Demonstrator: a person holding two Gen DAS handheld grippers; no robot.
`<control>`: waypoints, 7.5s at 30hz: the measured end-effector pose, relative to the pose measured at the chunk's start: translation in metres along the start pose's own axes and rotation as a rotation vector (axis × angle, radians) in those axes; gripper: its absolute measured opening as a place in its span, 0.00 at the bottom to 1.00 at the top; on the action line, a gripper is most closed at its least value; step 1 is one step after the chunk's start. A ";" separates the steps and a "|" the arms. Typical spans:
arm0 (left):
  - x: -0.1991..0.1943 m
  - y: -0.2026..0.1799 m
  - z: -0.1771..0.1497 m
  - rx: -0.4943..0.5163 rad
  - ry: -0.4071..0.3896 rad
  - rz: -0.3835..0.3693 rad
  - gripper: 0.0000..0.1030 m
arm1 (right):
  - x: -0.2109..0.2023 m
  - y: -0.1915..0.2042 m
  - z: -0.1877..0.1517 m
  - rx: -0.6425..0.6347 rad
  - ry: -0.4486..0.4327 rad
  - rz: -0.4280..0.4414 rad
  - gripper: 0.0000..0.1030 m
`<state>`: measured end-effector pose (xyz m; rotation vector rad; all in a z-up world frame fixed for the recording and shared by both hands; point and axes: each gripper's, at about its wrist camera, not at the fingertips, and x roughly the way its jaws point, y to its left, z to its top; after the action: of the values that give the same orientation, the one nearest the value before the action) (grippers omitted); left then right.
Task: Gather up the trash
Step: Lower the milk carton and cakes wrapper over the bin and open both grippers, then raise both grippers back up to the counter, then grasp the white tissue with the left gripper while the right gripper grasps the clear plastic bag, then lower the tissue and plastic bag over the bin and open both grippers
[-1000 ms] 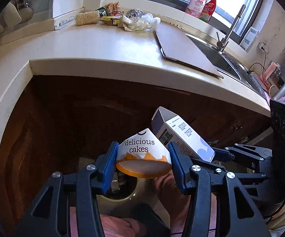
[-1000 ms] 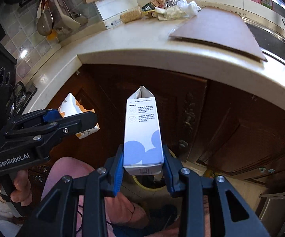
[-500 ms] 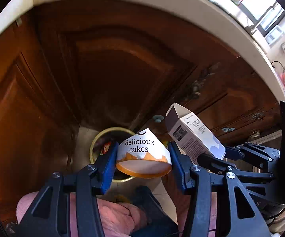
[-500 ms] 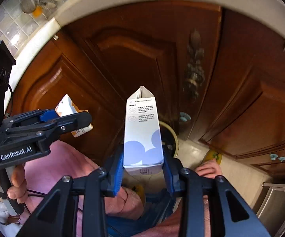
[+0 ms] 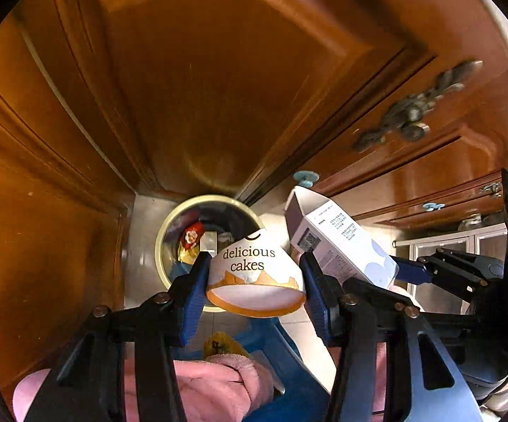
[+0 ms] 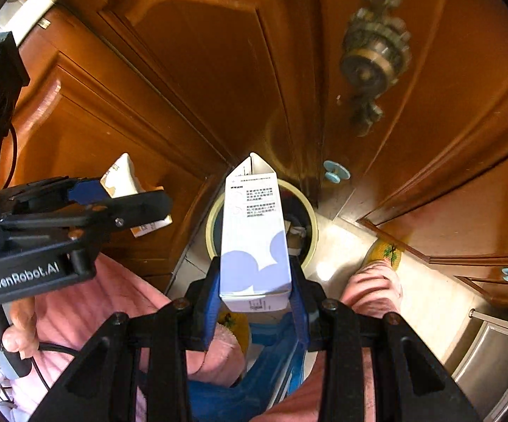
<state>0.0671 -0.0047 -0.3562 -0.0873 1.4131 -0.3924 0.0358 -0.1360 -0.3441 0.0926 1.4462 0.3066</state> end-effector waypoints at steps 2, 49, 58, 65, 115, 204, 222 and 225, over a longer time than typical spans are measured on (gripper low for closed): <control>0.010 0.003 0.001 -0.008 0.020 -0.008 0.48 | 0.013 0.002 0.007 0.001 0.025 0.003 0.34; -0.091 -0.003 0.007 -0.041 -0.210 -0.048 0.74 | -0.068 0.023 0.014 -0.043 -0.108 0.076 0.44; -0.178 -0.034 0.002 0.028 -0.350 -0.049 0.81 | -0.154 0.050 0.008 -0.131 -0.270 0.044 0.44; -0.245 -0.066 0.018 0.150 -0.441 0.007 0.83 | -0.223 0.055 0.019 -0.161 -0.382 0.025 0.44; -0.187 -0.088 0.346 0.106 -0.339 0.004 0.83 | -0.234 -0.104 0.324 0.150 -0.441 0.202 0.29; -0.123 -0.023 0.008 0.017 -0.214 0.023 0.62 | -0.152 0.032 0.002 -0.042 -0.358 0.150 0.29; 0.003 0.023 0.001 -0.068 -0.002 -0.007 0.62 | -0.021 0.012 0.009 0.034 -0.112 0.114 0.32; 0.017 0.026 0.001 -0.075 0.019 -0.010 0.63 | -0.011 0.010 0.012 0.044 -0.099 0.108 0.32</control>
<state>0.0755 0.0138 -0.3799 -0.1518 1.4467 -0.3490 0.0447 -0.1280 -0.3295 0.2193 1.3525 0.3539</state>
